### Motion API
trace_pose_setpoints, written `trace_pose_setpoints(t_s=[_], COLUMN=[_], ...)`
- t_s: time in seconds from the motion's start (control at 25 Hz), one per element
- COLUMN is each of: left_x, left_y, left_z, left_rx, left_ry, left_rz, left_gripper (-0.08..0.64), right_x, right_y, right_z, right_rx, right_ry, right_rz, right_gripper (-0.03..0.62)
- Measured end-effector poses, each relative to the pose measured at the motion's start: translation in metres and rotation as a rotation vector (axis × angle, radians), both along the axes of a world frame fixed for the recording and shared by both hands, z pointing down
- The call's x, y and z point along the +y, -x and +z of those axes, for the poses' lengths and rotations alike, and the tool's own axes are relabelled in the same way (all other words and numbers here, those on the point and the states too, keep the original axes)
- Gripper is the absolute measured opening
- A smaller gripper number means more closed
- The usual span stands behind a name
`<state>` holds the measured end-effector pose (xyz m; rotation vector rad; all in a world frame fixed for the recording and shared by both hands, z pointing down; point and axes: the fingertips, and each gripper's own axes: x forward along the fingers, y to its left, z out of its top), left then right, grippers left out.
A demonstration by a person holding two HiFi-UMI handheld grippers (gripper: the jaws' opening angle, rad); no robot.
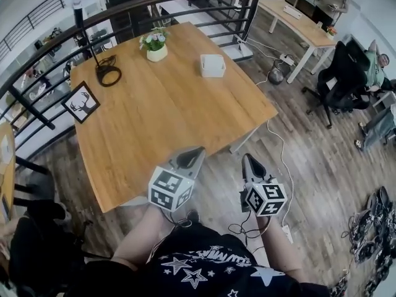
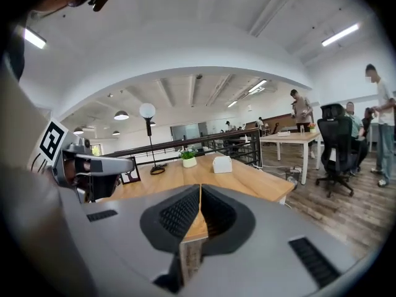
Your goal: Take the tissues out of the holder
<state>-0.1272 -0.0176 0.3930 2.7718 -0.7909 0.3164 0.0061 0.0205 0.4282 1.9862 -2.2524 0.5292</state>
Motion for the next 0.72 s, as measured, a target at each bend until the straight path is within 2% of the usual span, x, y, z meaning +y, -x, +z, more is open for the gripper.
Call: trace_pose_setpoints(t_s=[0.12,0.44,0.6,0.72], left_x=[-0.013,-0.028,-0.032,-0.044], left_y=[0.002,0.009,0.018,0.023], left_z=[0.005,0.021,0.027,0.028], left_rx=[0.000,-0.016,-0.031,-0.039], left_ry=[0.010,0.022,0.027,0.019], left_rz=[0.006,0.005,-0.015,-0.065], left_gripper=[0.014,0.014,0.014,0.014], right_x=[-0.008,-0.028,-0.043,-0.062], right_y=[-0.002,-0.005,0.003,0.010], right_z=[0.001,0.009,0.012,0.009], right_rx=[-0.040,-0.056,-0.068,-0.043], right_ry=[0.001,0.006,-0.014,-0.046], right_rz=[0.041,0.059,-0.002,-0.067], right_gripper=[0.018,0.018,0.018,0.018])
